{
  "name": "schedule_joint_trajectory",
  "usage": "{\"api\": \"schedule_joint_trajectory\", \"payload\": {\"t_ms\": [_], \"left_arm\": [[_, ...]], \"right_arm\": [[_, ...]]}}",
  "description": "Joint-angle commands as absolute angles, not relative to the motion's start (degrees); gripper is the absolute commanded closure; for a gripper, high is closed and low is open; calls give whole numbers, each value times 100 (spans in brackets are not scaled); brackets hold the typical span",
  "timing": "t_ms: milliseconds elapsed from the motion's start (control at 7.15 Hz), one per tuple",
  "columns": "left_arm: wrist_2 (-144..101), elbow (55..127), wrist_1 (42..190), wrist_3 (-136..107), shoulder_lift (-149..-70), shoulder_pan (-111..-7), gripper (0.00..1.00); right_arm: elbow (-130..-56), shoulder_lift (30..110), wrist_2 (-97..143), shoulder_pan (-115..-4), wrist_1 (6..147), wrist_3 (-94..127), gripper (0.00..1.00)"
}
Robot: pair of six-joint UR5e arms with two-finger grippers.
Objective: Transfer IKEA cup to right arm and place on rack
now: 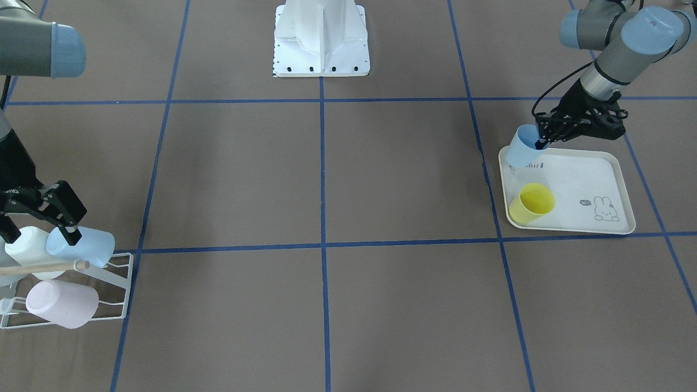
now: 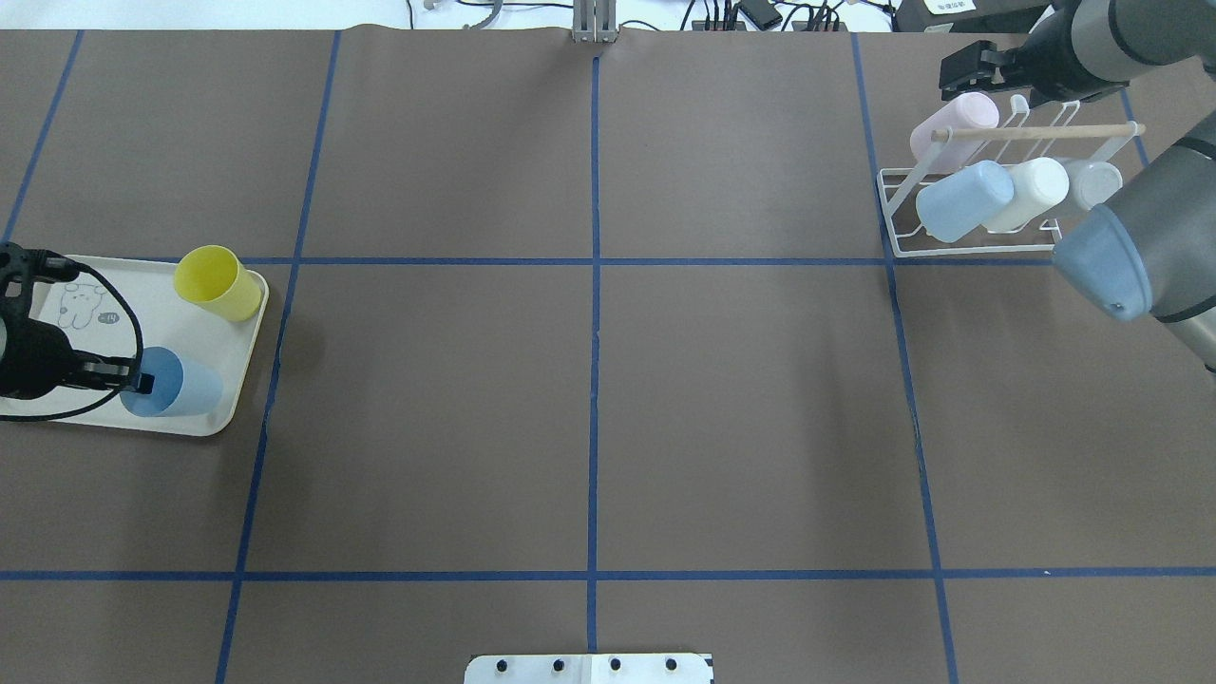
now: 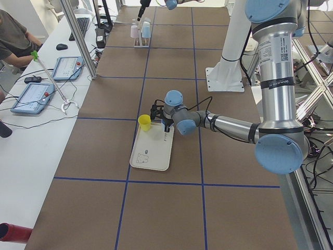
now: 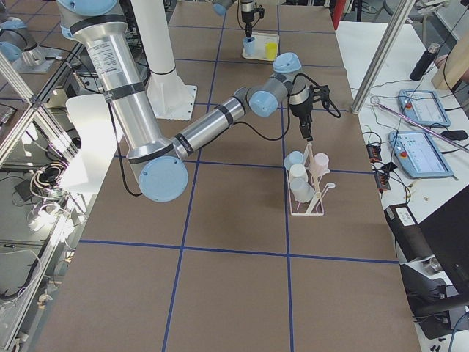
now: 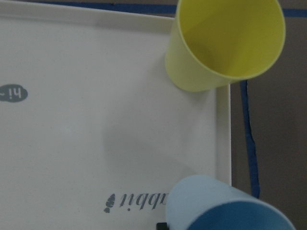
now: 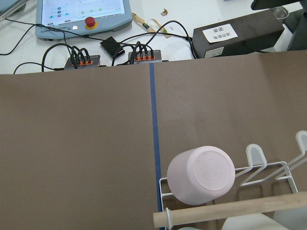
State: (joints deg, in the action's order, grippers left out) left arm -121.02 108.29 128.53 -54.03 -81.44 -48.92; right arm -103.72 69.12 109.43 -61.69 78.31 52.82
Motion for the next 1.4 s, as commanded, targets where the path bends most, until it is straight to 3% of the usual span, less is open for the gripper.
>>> {"api": "schedule_joint_trajectory", "payload": {"t_ms": [0, 280, 839, 1259], "left_arm": [[-12182, 11922, 11833, -5212, -8165, -5123, 100], [-12269, 12182, 11795, -5700, -8706, -5203, 100], [-12595, 11025, 12371, -9359, -11736, -4923, 100], [-11530, 9182, 17121, -12454, -12067, -4564, 100]], "right_arm": [[-10371, 6908, 10942, -6152, 7831, 5282, 0], [-10388, 6794, 11038, -6048, 7814, 5622, 0], [-11011, 6408, 11057, -5248, 7735, 7617, 0], [-11618, 6057, 11460, -5221, 7499, 9143, 0]]}}
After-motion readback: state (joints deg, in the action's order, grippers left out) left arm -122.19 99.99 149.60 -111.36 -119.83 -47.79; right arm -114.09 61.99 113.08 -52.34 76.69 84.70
